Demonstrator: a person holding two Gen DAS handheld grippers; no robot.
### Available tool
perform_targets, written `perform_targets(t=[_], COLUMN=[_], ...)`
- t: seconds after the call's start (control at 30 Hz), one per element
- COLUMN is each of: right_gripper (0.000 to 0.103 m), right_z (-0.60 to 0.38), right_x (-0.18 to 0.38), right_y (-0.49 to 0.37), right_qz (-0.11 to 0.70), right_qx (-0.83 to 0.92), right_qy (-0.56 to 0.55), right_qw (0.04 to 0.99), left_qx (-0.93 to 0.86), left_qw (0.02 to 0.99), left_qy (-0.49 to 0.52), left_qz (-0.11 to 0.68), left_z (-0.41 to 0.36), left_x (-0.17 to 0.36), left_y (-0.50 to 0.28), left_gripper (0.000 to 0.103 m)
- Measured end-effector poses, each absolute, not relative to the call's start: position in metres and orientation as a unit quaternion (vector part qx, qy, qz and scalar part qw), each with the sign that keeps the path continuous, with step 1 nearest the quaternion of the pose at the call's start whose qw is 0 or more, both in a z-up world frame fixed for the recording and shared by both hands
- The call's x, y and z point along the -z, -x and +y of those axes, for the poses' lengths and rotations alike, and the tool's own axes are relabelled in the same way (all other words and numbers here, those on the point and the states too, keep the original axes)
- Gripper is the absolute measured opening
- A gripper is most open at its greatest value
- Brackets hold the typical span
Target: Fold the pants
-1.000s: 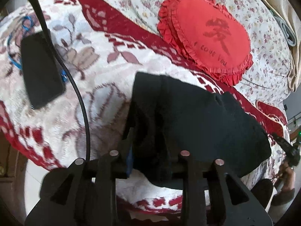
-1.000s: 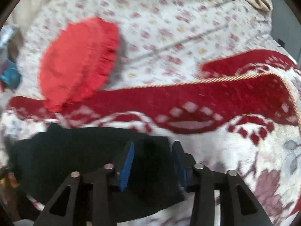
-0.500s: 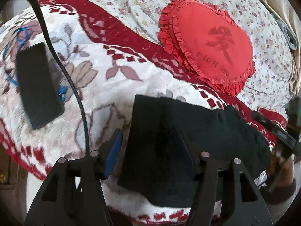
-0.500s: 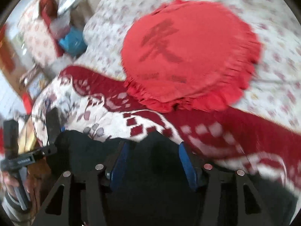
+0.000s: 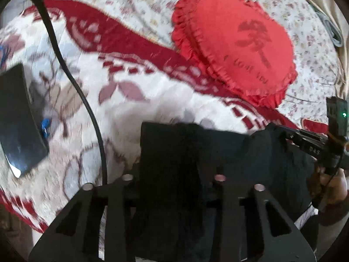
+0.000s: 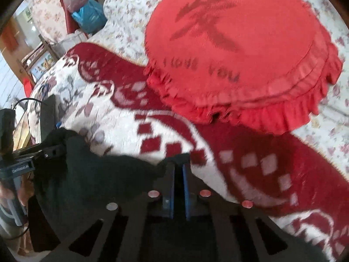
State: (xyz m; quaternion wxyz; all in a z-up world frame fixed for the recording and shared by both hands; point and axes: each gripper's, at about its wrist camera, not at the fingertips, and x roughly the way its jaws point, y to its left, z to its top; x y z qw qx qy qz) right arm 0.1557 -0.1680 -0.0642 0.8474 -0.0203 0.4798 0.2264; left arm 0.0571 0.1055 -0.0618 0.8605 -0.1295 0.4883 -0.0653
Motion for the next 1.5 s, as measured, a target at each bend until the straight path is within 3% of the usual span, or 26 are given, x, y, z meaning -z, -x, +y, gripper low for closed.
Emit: perform_targets(t=[0.03,0.3,0.33,0.43,0.47,0.53,0.6,0.7,0.77,0.9,1.0,1.1,1.17,1.2,1.5], right_gripper=[0.001,0.004,0.01,0.045,0.046,0.045,0.023,0.009,0.006,0.005,0.005,0.013,0.047,0.052,0.053], right_z=[-0.17,-0.188,-0.188,-0.183,-0.181,-0.177,-0.175,-0.172,-0.174,-0.176,-0.179,-0.186,-0.188,-0.188,-0.156], right_x=[0.06,0.049,0.053,0.073,0.079,0.089,0.092,0.076,0.066,0.083,0.08,0.059,0.049,0.045,0.052], right_y=[-0.158,-0.17,-0.17,-0.177,-0.178,-0.179,-0.174,-0.162,-0.161,-0.177,-0.171,-0.149,-0.134,-0.125,-0.06], right_qz=[0.476,0.454,0.46,0.5,0.505,0.509,0.508,0.482,0.464,0.484,0.481,0.459,0.451,0.449,0.449], right_qx=[-0.221,-0.213,-0.218,-0.221,-0.226,-0.237,-0.242,-0.241,-0.214,-0.182,-0.174,-0.171,-0.167,-0.17,-0.233], right_qy=[0.02,-0.057,-0.058,-0.061,-0.063,-0.068,-0.072,-0.042,-0.023,-0.03,-0.05,-0.057,-0.061,-0.061,-0.065], right_qw=[0.851,0.864,0.859,0.835,0.83,0.825,0.824,0.841,0.859,0.855,0.858,0.87,0.875,0.875,0.86], left_qx=[0.066,0.066,0.068,0.074,0.074,0.07,0.066,0.069,0.065,0.037,0.034,0.017,0.011,0.007,0.011], left_qw=[0.863,0.856,0.855,0.851,0.851,0.851,0.853,0.859,0.861,0.864,0.862,0.869,0.872,0.874,0.89], left_qy=[0.128,0.147,0.152,0.168,0.169,0.163,0.157,0.151,0.143,0.123,0.132,0.113,0.111,0.107,0.078], left_qz=[0.485,0.491,0.492,0.492,0.492,0.494,0.493,0.484,0.483,0.487,0.488,0.482,0.477,0.474,0.448], left_z=[0.106,0.119,0.12,0.126,0.126,0.124,0.121,0.12,0.12,0.12,0.128,0.135,0.138,0.138,0.111], left_x=[0.058,0.071,0.07,0.067,0.066,0.067,0.065,0.059,0.062,0.077,0.07,0.058,0.053,0.049,0.029], left_y=[-0.059,-0.053,-0.05,-0.042,-0.042,-0.042,-0.04,-0.037,-0.039,-0.045,-0.041,-0.03,-0.024,-0.02,0.007], left_gripper=[0.029,0.026,0.026,0.026,0.026,0.026,0.026,0.026,0.029,0.051,0.055,0.055,0.055,0.055,0.055])
